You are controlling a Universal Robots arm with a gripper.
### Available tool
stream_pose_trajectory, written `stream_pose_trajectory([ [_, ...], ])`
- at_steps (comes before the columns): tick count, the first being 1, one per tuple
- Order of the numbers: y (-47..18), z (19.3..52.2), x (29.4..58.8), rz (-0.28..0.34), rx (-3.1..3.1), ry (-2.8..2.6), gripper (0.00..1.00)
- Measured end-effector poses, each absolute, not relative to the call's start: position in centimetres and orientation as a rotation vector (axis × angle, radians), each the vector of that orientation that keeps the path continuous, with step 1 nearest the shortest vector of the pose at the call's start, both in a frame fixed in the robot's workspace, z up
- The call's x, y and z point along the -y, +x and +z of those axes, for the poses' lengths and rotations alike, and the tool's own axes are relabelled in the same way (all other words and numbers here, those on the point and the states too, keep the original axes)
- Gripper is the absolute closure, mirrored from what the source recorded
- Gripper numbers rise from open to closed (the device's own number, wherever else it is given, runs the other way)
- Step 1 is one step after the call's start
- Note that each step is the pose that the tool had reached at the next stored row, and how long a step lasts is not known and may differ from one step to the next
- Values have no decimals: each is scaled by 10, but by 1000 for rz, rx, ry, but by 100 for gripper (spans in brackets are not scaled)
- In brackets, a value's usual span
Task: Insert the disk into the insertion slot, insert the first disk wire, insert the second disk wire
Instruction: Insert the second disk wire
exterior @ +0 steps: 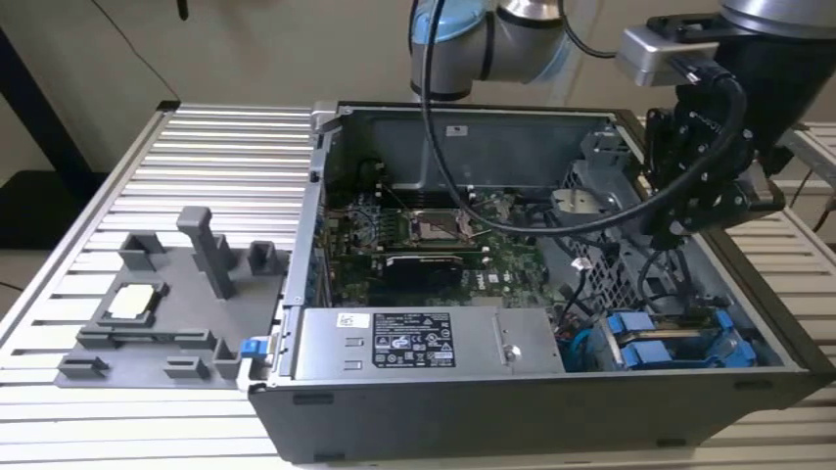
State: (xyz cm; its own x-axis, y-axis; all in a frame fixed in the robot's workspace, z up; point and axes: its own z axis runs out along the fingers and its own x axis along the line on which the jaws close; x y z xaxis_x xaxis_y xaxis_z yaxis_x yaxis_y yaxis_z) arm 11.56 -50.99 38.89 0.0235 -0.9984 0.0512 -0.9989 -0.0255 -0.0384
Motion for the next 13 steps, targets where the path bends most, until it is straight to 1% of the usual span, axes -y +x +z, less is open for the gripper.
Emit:
stream_pose_trajectory([
  [7,87,389,510,110,2191,2246,73],
  [13,83,388,510,112,2188,2253,73],
])
